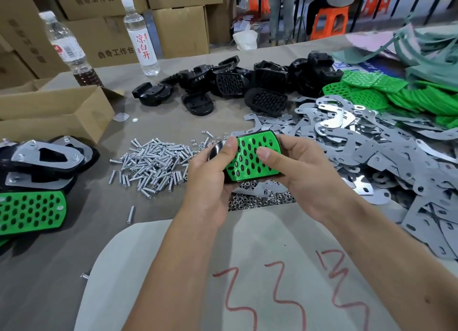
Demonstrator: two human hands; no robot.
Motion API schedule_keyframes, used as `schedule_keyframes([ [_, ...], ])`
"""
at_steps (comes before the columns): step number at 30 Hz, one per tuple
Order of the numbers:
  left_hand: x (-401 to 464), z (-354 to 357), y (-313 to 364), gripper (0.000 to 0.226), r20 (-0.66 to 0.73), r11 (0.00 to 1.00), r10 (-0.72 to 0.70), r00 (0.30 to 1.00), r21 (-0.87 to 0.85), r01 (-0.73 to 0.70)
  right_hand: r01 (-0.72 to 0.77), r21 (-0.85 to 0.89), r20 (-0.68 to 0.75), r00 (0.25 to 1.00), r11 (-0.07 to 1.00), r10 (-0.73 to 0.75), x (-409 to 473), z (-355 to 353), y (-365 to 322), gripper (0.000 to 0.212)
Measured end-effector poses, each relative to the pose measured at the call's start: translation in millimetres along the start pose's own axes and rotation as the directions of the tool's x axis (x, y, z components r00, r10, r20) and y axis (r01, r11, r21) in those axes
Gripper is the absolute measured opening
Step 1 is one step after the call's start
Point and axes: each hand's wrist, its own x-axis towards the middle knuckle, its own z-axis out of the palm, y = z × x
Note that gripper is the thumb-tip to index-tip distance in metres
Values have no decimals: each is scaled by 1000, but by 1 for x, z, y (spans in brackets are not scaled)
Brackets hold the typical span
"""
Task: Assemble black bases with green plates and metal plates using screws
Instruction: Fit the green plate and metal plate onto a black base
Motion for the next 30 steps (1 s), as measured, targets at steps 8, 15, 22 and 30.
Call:
schedule_keyframes([
  [8,1,-2,-3,14,-36,969,93,995,234,-82,-78,-140,-176,983,987,53,5,-5,8,20],
  [15,-1,-1,-4,30,92,797,351,932,493,-349,108,-272,-28,992,956,-120,2,-1,5,18],
  [22,-2,0,-1,31,43,852,351,935,400,-338,91,-137,23,996,986,-88,2,0,2,23],
  [30,2,-9,-1,22,126,901,155,980,390,-193,64,-121,-40,997,991,-69,4,-7,4,18],
])
